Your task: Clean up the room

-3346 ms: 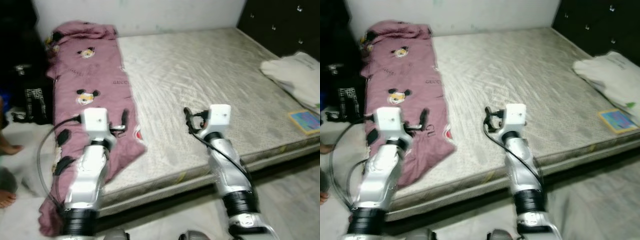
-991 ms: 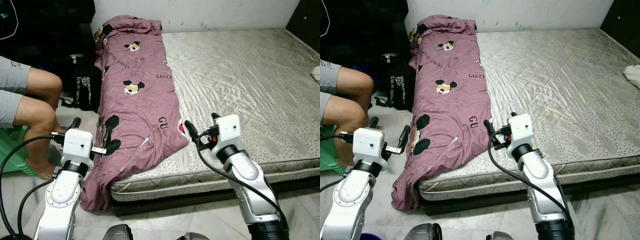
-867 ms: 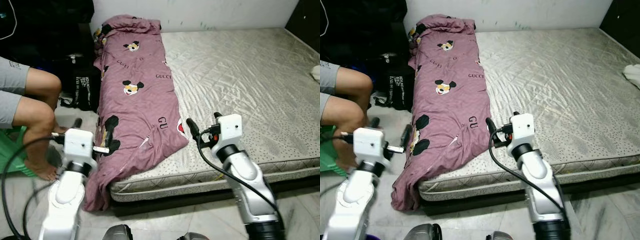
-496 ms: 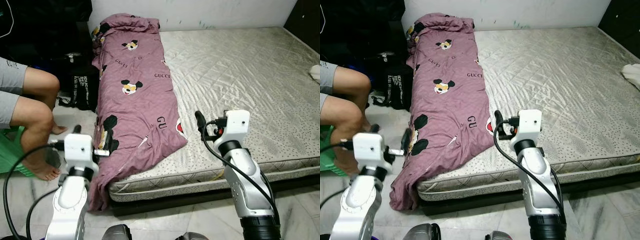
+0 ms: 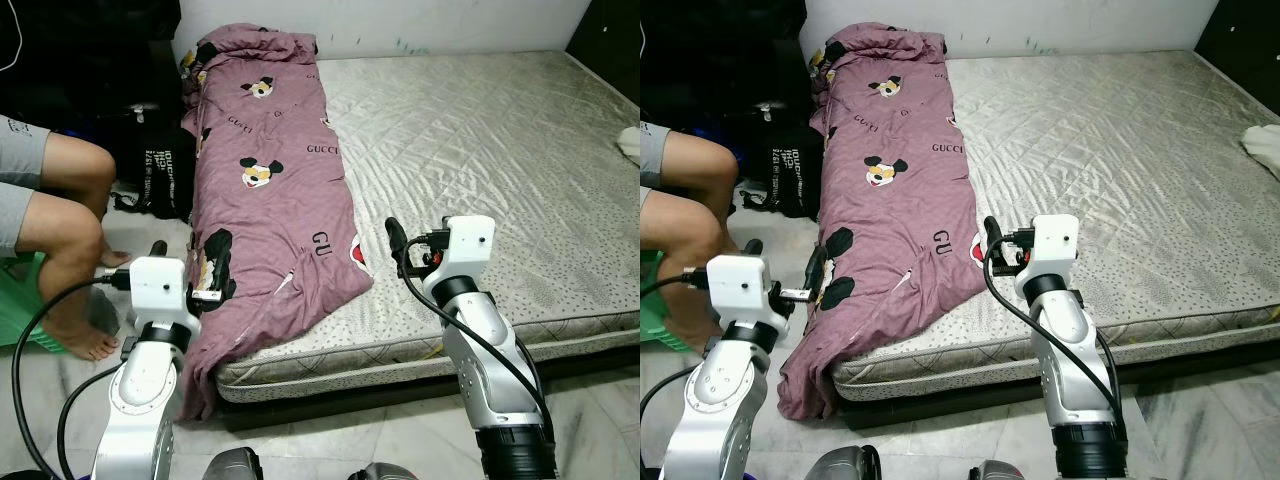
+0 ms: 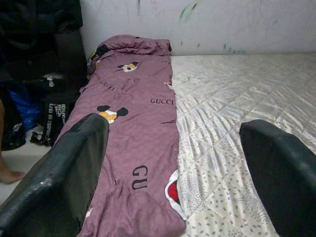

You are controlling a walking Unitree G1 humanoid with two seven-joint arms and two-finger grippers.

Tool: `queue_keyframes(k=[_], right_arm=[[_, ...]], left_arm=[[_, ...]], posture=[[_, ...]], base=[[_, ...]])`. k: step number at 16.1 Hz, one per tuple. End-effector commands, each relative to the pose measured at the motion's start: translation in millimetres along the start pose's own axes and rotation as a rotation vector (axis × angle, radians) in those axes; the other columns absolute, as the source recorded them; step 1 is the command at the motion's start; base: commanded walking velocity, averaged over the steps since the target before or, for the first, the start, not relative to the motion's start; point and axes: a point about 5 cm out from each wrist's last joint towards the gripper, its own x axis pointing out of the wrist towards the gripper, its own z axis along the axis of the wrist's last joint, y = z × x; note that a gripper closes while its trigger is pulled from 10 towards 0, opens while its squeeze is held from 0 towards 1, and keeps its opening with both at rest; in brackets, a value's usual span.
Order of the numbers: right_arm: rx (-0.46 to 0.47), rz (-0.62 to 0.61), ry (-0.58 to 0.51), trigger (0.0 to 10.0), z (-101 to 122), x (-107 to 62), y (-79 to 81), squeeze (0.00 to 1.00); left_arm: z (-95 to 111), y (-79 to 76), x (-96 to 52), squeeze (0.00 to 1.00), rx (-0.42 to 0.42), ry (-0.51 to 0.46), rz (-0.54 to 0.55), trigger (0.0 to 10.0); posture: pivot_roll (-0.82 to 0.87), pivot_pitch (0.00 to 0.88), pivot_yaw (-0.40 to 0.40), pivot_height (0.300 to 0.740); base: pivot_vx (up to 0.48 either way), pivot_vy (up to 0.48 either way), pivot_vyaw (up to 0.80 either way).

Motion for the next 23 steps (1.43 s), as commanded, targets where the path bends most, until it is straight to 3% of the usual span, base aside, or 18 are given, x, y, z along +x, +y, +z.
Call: queue_keyframes(k=[1, 4, 12, 23], right_arm=[[0.004, 0.013, -0.011, 10.0, 1.8, 2.9, 2.2, 0.00], [0.009, 0.018, -0.013, 10.0, 2.2, 4.0, 2.9, 0.00], [0.014, 0.052, -0.004, 10.0, 0.2, 7.5, 5.2, 0.00], [-0.001, 0.075, 0.009, 10.0, -0.9, 9.5, 6.5, 0.00]], left_arm=[[2.1, 0.7, 1.6, 0.00, 0.002, 0.000, 0.006, 10.0], [2.9, 0.7, 2.9, 0.00, 0.003, -0.003, 0.008, 10.0], [3.3, -1.6, 8.3, 0.00, -0.005, -0.004, 0.014, 10.0], [-1.3, 2.1, 9.3, 0.00, -0.038, 0.032, 0.067, 10.0]], posture=[[-0.09, 0.073, -0.021, 0.740], [-0.09, 0.069, -0.021, 0.740], [-0.09, 0.058, -0.027, 0.666], [-0.09, 0.072, -0.035, 0.651]], base=[[0.000, 0.000, 0.00], [0.000, 0.000, 0.00], [0.000, 0.000, 0.00], [0.000, 0.000, 0.00]])
